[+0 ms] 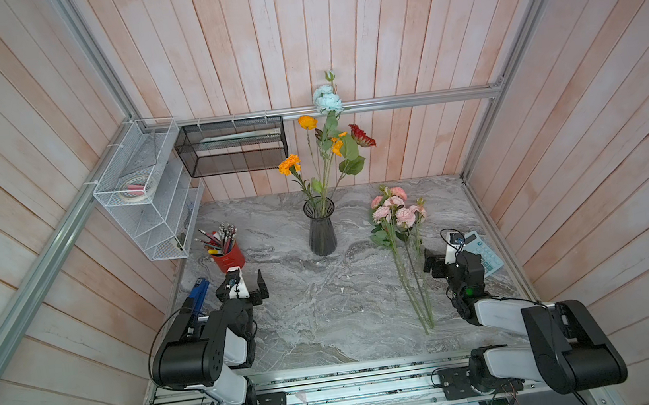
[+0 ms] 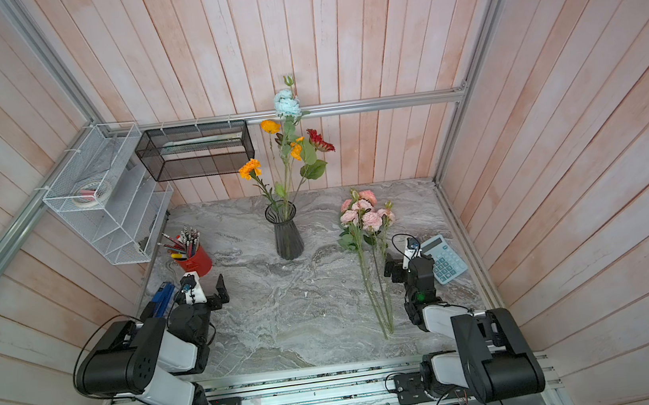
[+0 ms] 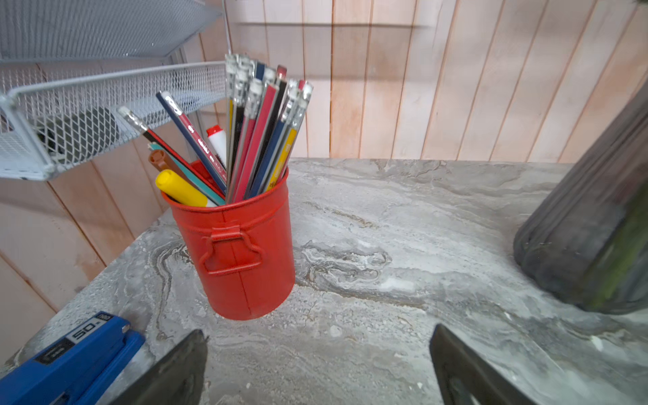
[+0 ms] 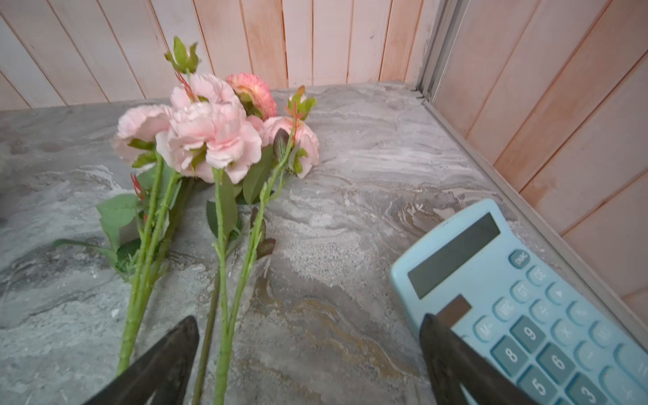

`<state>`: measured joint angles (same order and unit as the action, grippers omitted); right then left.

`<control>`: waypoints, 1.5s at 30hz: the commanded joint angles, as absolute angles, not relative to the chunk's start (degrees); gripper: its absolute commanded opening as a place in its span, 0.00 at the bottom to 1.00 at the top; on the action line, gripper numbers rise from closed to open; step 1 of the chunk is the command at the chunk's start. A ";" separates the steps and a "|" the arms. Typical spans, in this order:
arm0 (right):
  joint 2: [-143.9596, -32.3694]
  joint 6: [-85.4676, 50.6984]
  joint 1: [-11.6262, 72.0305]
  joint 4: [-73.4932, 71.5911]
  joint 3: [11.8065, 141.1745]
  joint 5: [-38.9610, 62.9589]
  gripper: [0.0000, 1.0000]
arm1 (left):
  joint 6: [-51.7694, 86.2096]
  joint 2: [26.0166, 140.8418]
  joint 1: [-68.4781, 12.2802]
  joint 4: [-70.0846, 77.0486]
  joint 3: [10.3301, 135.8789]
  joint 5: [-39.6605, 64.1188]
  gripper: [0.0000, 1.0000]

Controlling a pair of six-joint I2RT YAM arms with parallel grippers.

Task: Pick out pink flowers from the vase
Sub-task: Reset both arms

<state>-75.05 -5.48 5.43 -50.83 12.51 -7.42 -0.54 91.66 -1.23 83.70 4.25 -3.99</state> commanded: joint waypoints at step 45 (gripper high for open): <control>-91.34 0.36 -0.66 -92.98 4.96 -0.64 0.98 | 0.92 92.81 -0.78 94.44 3.42 -8.12 1.00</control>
<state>-87.46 0.10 -0.54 -80.73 7.16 -1.34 0.30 92.20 -1.02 91.11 3.97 -7.38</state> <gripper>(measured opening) 0.982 0.997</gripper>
